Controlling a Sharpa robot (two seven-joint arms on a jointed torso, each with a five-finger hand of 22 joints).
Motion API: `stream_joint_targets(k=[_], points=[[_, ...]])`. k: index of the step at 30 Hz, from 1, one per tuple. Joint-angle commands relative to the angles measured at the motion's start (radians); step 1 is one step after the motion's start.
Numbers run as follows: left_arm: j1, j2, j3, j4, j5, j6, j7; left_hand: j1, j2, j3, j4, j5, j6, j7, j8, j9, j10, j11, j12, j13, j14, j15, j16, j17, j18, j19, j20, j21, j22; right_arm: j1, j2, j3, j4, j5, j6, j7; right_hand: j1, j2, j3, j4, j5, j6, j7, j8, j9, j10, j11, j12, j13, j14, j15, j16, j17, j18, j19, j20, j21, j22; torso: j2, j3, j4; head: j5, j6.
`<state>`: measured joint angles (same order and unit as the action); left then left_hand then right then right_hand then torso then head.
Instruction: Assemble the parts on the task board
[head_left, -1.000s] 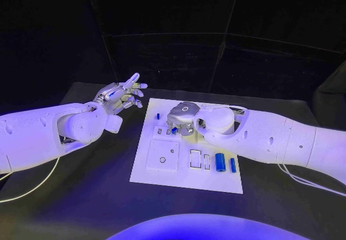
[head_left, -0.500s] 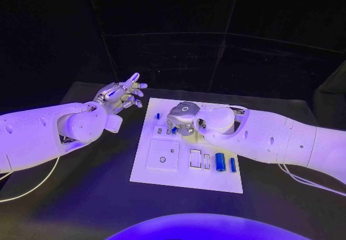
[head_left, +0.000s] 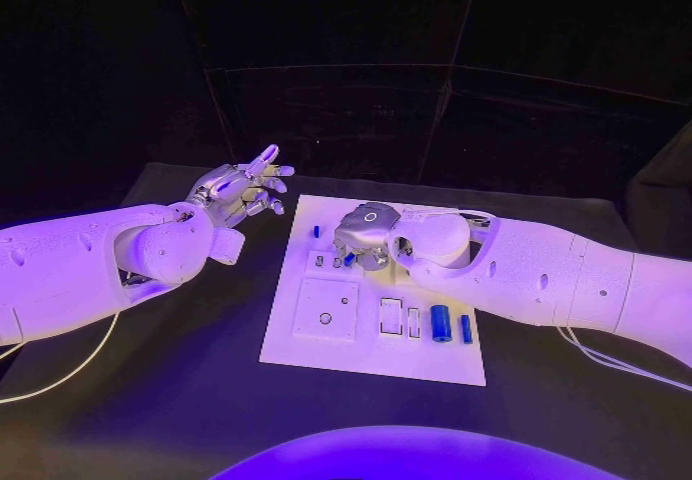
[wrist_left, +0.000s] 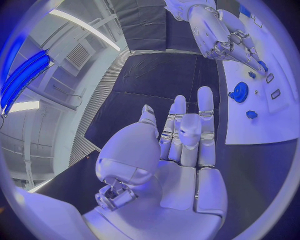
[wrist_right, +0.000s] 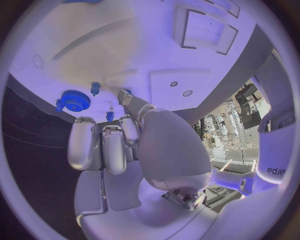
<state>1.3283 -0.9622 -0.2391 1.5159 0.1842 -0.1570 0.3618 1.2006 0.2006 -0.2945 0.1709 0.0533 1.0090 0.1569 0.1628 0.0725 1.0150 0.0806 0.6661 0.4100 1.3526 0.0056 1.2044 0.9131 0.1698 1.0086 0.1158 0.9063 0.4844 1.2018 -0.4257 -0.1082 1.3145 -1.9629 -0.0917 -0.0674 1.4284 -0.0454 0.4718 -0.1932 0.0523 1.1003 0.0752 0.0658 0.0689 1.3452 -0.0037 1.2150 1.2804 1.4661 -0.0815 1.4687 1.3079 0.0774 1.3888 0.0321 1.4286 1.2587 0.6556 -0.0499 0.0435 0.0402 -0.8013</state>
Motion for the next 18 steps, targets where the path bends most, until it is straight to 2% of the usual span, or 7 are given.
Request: stream_joint_targets(k=[1,18], points=[[0.002,0.001,0.001,0.0,0.0,0.013,0.0,0.009,0.005,0.001,-0.006,-0.005,-0.002,0.001,-0.004,-0.001,-0.009,0.001,-0.006,-0.001,0.003,0.002,0.001,-0.001,0.014,0.006,0.001,-0.006,-0.002,0.002,-0.001,0.0,0.001,-0.013,-0.005,0.009,0.005,0.005,0.01,-0.003,-0.004,0.007,-0.001,0.006,0.001,0.005,0.002,0.007,0.002,0.066,-0.004,-0.002,0.103,-0.009,0.001,-0.007,-0.005,0.002,0.0,-0.0001,-0.0002,0.001,-0.002],[0.002,0.002,0.001,-0.003,0.0,0.017,-0.001,0.009,0.005,0.001,-0.006,-0.004,-0.002,0.001,-0.004,-0.001,-0.009,0.001,-0.006,-0.002,0.003,0.002,0.0,-0.002,0.014,0.007,0.001,-0.006,-0.002,0.002,-0.002,0.0,0.0,-0.018,-0.03,0.016,-0.003,0.003,0.026,-0.011,-0.004,0.002,-0.001,0.0,-0.001,0.004,0.001,0.01,0.006,0.066,-0.004,-0.003,0.103,-0.009,0.0,-0.007,-0.005,0.001,0.0,-0.0004,0.0003,0.0,-0.002]])
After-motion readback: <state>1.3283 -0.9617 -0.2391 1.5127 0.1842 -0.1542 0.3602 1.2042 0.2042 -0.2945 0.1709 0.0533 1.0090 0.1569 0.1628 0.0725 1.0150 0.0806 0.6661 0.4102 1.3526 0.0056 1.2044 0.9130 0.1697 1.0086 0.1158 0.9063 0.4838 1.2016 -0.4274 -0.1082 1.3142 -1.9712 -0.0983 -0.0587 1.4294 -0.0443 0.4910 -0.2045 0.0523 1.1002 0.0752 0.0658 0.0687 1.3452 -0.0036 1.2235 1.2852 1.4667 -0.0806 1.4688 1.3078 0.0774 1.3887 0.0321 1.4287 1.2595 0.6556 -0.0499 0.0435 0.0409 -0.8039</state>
